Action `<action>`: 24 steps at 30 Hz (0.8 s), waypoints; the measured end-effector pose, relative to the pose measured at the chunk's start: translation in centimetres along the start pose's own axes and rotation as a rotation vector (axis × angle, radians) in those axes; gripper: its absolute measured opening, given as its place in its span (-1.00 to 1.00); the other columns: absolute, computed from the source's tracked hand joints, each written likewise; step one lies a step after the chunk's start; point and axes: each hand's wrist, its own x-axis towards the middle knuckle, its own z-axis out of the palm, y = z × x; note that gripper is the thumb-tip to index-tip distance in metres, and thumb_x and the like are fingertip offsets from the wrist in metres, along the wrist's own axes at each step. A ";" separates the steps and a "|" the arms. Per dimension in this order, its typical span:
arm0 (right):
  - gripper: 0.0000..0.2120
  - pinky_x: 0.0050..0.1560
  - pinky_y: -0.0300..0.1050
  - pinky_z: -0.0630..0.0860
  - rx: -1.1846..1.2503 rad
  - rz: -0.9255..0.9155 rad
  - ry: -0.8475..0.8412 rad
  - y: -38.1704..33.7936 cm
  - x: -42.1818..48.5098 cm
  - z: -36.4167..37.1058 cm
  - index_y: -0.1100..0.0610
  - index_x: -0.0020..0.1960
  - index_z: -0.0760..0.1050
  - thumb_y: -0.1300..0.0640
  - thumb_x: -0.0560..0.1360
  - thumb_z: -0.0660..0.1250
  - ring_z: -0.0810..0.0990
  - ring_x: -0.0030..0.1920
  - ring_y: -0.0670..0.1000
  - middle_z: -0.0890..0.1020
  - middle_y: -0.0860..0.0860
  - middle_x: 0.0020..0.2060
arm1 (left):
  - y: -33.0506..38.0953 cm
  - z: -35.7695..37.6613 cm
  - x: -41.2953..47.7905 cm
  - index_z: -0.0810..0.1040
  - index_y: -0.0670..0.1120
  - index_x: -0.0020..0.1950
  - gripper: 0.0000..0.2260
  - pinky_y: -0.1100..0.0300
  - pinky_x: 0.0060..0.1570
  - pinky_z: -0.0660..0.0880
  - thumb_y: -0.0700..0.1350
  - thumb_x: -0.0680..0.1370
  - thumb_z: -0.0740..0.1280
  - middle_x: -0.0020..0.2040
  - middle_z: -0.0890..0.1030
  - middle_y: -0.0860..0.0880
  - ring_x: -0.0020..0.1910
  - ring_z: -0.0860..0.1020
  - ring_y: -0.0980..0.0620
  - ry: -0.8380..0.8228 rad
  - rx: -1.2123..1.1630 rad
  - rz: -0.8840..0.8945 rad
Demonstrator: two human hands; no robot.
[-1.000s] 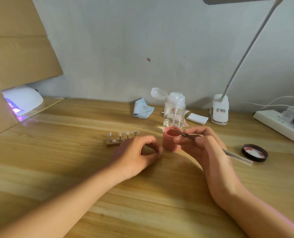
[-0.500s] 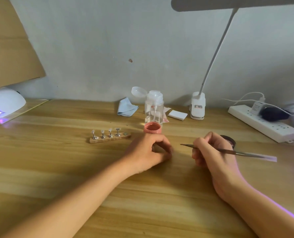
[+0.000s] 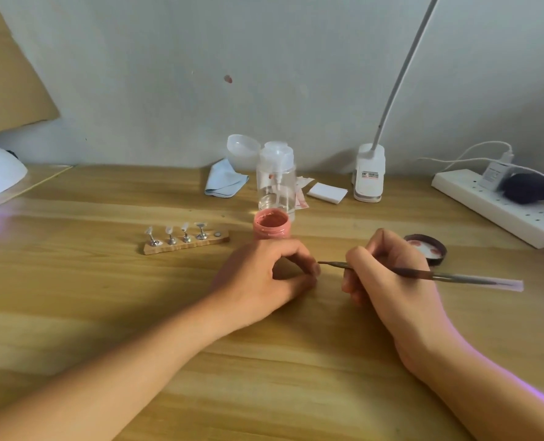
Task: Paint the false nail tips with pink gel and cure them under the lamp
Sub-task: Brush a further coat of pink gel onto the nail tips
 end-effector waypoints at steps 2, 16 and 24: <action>-0.83 -0.49 -0.30 0.36 -0.074 -0.013 -0.020 0.1 0.1 0.1 0.16 -0.31 0.33 0.25 0.40 0.30 0.44 -0.52 -0.08 0.59 0.09 -0.51 | 0.1 0.0 0.0 0.59 0.24 -0.19 -0.83 0.42 -0.36 0.28 -0.04 0.46 0.49 -0.23 0.59 0.37 -0.41 0.44 0.35 0.001 0.000 -0.014; -0.84 -0.52 -0.30 0.35 -0.089 -0.014 0.037 0.1 -0.1 0.3 0.19 -0.31 0.34 0.26 0.38 0.30 0.42 -0.56 -0.09 0.58 0.08 -0.54 | -0.1 0.0 -0.1 0.61 0.20 -0.18 -0.88 0.39 -0.46 0.20 -0.02 0.46 0.50 -0.44 0.50 0.34 -0.50 0.34 0.23 -0.008 -0.018 -0.040; -0.80 -0.52 -0.24 0.35 -0.111 -0.084 0.075 0.1 -0.4 0.0 0.15 -0.28 0.35 0.24 0.42 0.35 0.40 -0.53 -0.04 0.54 0.02 -0.52 | 0.2 -0.1 -0.2 0.61 0.18 -0.18 -0.89 0.41 -0.47 0.22 -0.01 0.47 0.50 -0.45 0.49 0.37 -0.50 0.39 0.28 0.003 -0.008 -0.046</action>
